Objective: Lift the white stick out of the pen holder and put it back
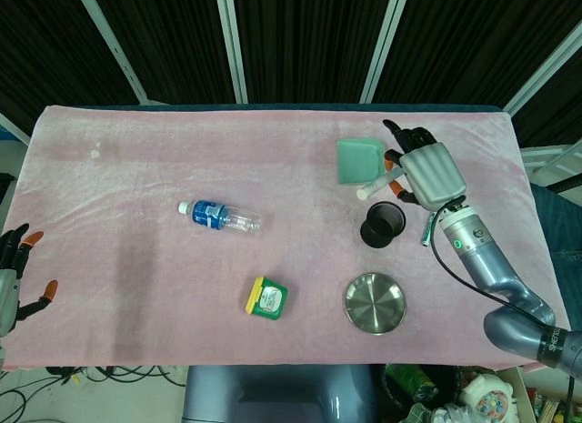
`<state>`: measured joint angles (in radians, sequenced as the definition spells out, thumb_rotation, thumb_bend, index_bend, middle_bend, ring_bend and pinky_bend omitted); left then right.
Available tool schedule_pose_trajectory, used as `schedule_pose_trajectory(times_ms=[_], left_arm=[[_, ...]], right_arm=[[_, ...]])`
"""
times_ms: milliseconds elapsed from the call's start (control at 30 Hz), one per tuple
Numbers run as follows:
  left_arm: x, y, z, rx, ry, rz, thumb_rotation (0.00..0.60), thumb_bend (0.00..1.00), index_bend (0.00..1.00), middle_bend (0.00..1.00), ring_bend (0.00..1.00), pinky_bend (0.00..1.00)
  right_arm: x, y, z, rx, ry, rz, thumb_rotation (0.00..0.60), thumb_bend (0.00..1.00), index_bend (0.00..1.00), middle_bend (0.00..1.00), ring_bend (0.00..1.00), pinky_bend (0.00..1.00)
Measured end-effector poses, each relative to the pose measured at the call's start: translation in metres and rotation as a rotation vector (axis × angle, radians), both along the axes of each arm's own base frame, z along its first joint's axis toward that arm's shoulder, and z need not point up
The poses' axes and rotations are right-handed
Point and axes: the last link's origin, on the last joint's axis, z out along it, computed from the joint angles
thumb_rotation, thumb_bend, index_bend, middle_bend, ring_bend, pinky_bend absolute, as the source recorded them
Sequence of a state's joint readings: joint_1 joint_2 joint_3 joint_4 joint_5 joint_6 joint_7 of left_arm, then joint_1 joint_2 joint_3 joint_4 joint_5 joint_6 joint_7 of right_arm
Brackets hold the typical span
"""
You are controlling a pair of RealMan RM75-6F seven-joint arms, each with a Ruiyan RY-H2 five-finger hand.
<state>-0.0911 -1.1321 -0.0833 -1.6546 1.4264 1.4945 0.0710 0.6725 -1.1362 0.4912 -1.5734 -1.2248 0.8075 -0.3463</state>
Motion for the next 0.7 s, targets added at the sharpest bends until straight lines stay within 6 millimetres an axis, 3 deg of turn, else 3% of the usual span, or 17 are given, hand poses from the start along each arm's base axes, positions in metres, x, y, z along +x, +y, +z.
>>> schedule_pose_trajectory(times_ms=[167, 333, 467, 700], left_arm=[[0.0, 0.0, 0.0, -0.001, 0.0, -0.001, 0.6, 0.32, 0.12, 0.02, 0.0, 0.0], [0.0, 0.0, 0.0, -0.002, -0.001, -0.001, 0.6, 0.32, 0.12, 0.02, 0.0, 0.0], [0.0, 0.0, 0.0, -0.002, -0.002, -0.001, 0.6, 0.32, 0.12, 0.02, 0.0, 0.0], [0.0, 0.0, 0.0, -0.003, -0.002, -0.002, 0.6, 0.32, 0.12, 0.02, 0.0, 0.0]], right_arm=[[0.01, 0.005, -0.003, -0.007, 0.014, -0.011, 0.6, 0.35, 0.6, 0.05, 0.19, 0.18], [0.027, 0.012, -0.003, 0.073, -0.194, -0.012, 0.6, 0.35, 0.6, 0.05, 0.19, 0.18], [0.041, 0.018, 0.001, 0.188, -0.509, -0.021, 0.6, 0.35, 0.6, 0.05, 0.19, 0.18], [0.061, 0.029, 0.017, 0.49, -1.22, -0.014, 0.6, 0.35, 0.6, 0.05, 0.19, 0.18]])
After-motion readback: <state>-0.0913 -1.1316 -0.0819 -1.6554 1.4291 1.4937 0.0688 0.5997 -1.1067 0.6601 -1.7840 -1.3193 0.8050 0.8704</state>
